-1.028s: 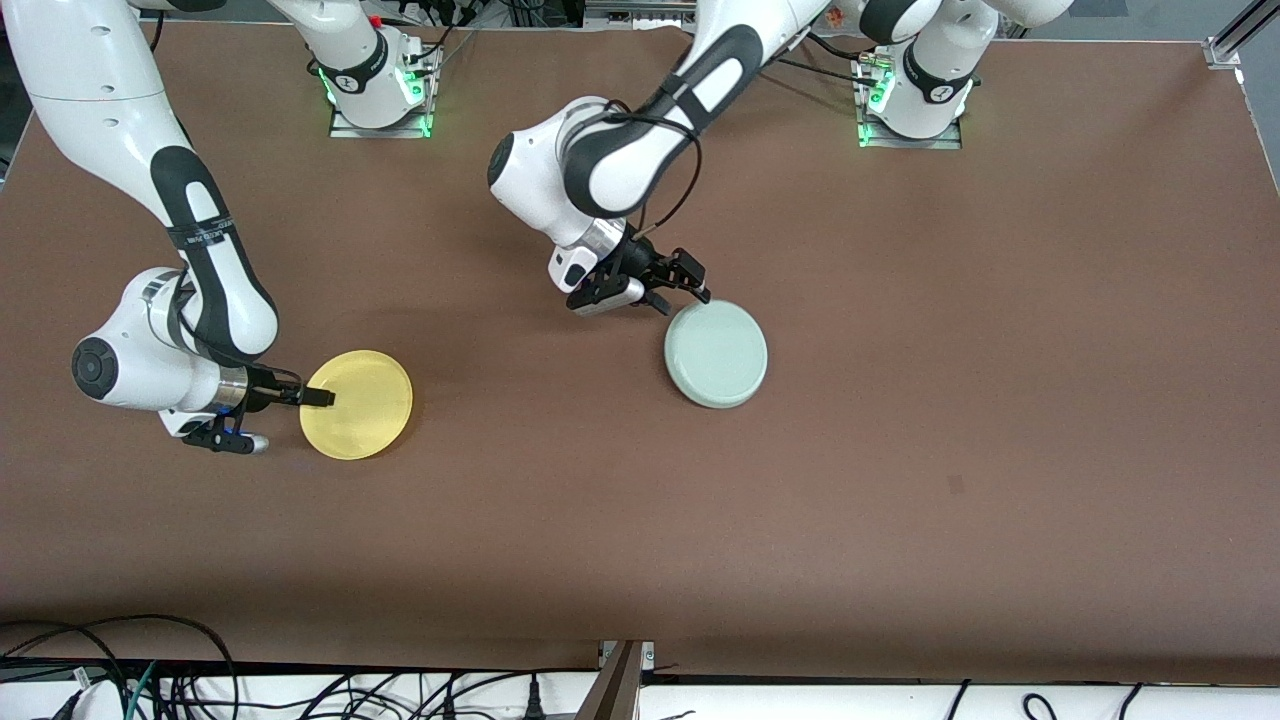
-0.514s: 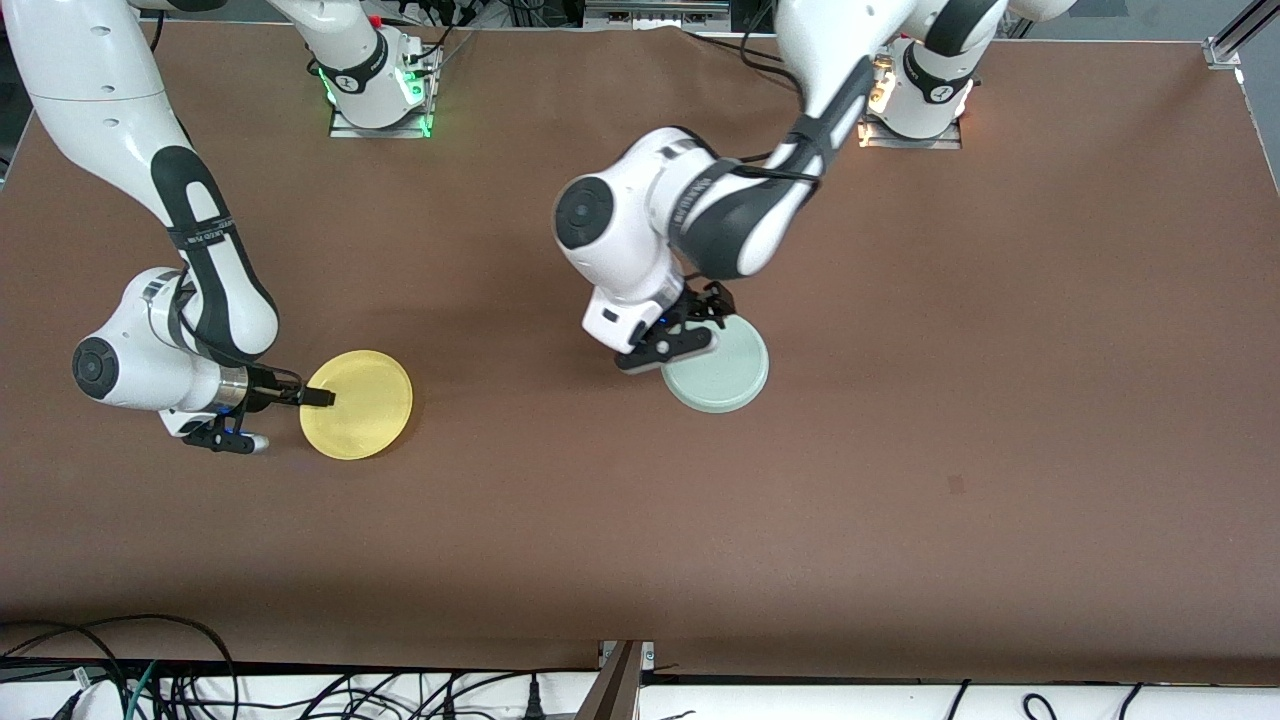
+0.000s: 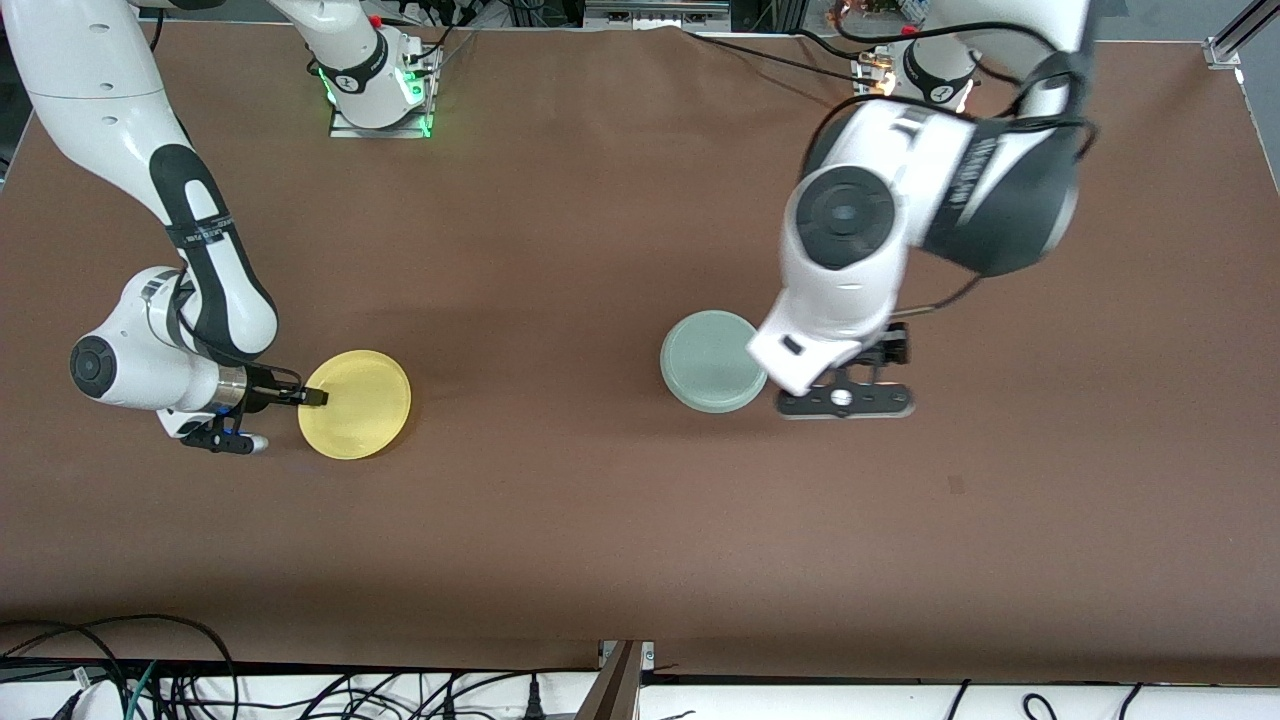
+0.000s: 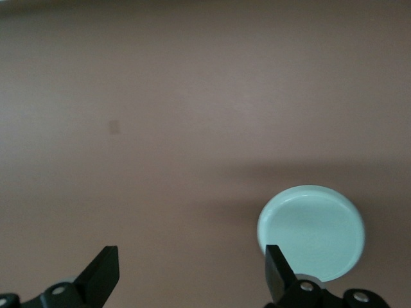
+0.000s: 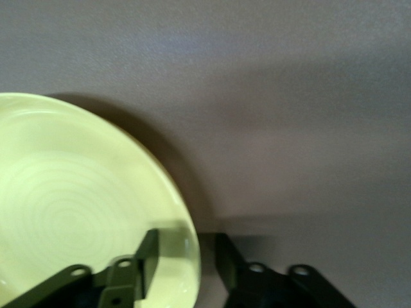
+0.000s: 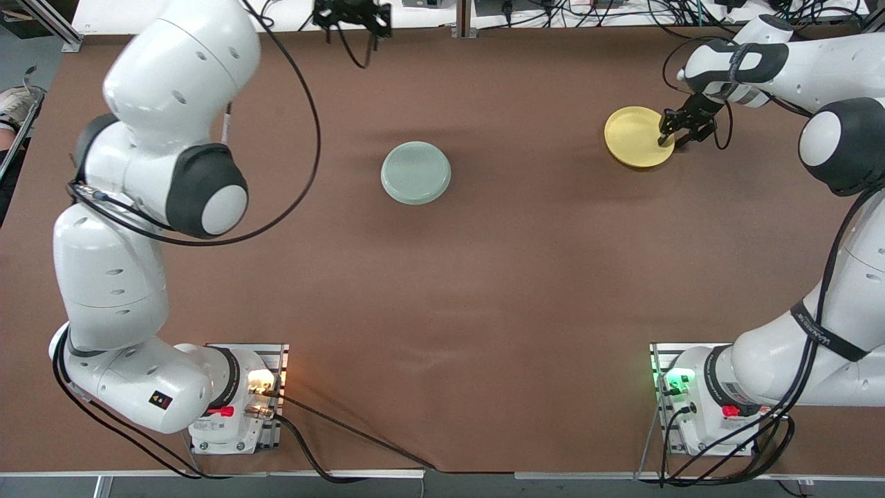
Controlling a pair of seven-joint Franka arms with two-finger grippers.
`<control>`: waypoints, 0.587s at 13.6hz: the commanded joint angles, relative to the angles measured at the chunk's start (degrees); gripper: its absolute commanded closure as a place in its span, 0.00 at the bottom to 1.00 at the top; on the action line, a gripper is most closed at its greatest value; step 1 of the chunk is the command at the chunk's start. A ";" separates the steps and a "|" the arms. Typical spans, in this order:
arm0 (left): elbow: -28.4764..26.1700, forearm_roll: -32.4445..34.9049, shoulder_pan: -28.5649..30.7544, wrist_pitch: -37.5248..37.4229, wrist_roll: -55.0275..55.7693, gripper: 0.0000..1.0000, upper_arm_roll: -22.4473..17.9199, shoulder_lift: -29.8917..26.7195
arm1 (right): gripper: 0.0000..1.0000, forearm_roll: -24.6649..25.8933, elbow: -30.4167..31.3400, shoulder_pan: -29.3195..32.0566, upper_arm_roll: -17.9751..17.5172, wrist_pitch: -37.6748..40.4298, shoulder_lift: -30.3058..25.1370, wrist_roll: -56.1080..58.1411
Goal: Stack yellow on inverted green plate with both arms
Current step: 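Release the green plate and raise the left gripper while the right gripper grasps yellow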
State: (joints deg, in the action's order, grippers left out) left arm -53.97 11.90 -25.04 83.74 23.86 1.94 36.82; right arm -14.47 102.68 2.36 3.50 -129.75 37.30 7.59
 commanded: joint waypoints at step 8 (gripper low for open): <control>-12.78 -6.80 19.58 -10.01 -30.43 0.00 0.87 -13.32 | 1.00 -0.82 -1.86 0.36 -3.49 2.74 -2.84 0.93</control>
State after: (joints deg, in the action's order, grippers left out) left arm -56.25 6.75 -8.31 72.87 -2.92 1.97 30.43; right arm -14.48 101.82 2.39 1.98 -128.95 36.05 7.83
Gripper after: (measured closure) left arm 0.000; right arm 0.952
